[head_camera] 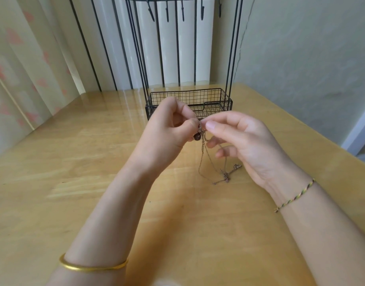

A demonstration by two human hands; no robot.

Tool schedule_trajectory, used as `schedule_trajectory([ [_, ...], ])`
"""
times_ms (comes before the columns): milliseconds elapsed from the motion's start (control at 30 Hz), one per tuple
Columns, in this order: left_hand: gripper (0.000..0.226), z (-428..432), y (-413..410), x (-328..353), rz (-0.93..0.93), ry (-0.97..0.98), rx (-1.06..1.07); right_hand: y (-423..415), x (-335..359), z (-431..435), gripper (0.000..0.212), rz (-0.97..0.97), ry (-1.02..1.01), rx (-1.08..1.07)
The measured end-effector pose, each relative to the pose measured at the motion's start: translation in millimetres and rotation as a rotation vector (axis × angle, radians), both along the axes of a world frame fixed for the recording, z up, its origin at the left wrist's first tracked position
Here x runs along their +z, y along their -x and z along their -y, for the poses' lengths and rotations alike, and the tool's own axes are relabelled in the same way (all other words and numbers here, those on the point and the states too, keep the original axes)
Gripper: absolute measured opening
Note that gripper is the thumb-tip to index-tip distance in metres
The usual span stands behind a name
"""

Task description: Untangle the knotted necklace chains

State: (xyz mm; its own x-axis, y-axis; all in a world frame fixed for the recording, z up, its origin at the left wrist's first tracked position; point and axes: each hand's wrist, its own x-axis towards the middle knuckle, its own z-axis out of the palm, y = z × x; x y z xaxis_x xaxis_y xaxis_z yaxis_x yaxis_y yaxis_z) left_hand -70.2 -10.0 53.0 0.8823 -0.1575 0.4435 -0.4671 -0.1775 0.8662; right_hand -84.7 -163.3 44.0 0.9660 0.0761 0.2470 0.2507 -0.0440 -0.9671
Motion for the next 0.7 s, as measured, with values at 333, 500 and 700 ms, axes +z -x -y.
schedule_trajectory([
  [333,0.014,2.6,0.4,-0.4,-0.005,-0.011,0.005,-2.6,-2.3,-6.2,0.008,0.205,0.181,-0.120],
  [500,0.014,5.9,0.7,-1.4,-0.122,-0.069,-0.022,-2.7,-2.8,-7.1,0.016,0.192,0.187,-0.085],
  [700,0.014,0.9,0.1,-0.5,-0.139,-0.151,0.012,-2.5,-4.4,-7.0,0.021,0.197,0.251,-0.077],
])
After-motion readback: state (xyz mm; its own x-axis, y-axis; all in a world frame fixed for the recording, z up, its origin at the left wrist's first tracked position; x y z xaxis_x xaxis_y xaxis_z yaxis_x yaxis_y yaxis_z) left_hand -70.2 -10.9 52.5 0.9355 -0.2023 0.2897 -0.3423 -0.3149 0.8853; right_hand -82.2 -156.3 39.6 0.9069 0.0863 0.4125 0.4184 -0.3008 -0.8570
